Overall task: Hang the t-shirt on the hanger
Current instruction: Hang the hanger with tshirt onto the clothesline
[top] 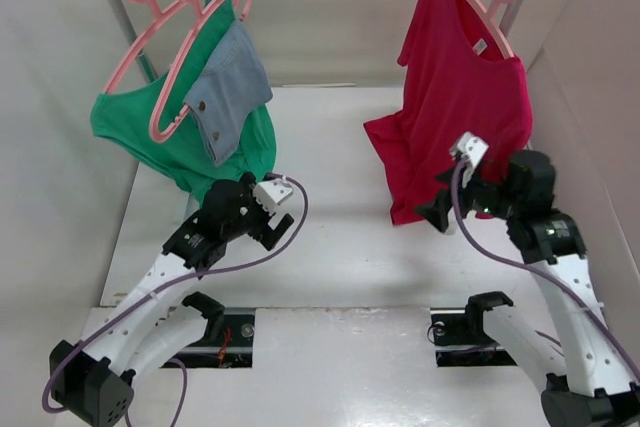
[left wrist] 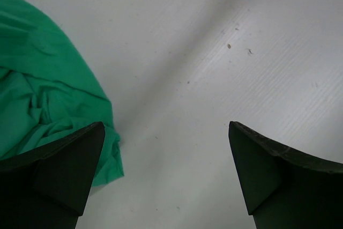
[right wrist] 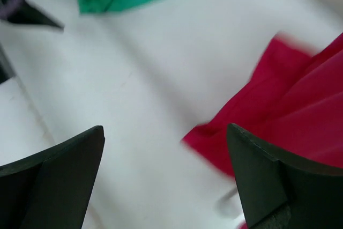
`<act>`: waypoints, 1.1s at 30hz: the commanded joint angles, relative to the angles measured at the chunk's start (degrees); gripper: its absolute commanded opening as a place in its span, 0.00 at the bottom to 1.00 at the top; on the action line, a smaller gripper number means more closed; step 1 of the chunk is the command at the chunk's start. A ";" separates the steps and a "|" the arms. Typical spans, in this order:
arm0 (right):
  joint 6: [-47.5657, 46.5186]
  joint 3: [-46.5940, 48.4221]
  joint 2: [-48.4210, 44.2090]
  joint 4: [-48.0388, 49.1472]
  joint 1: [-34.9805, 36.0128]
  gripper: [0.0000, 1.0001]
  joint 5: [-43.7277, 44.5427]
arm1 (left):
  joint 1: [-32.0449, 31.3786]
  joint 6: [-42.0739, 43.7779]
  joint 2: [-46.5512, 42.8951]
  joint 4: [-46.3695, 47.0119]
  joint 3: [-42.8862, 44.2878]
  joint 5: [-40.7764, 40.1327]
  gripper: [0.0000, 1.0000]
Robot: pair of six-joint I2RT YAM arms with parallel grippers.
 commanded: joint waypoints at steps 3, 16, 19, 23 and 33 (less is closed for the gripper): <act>7.42 -12.04 -3.34 1.50 2.58 0.99 1.81 | -0.21 -4.55 -4.64 11.56 -5.54 -4.85 1.00; 21.66 -32.79 -9.84 7.83 3.11 0.99 15.01 | 2.96 -5.60 -5.26 15.17 -8.37 -6.79 1.00; 21.14 -32.80 -9.32 7.14 3.11 0.99 15.02 | 3.48 -5.60 -5.26 15.78 -8.37 -6.26 1.00; 20.61 -32.80 -7.30 6.60 3.11 0.99 16.24 | 3.48 -5.60 -5.78 16.31 -9.42 -5.65 1.00; 20.08 -31.75 -6.24 7.12 3.11 0.99 16.25 | 7.18 -5.60 -7.37 16.84 -9.42 -4.60 1.00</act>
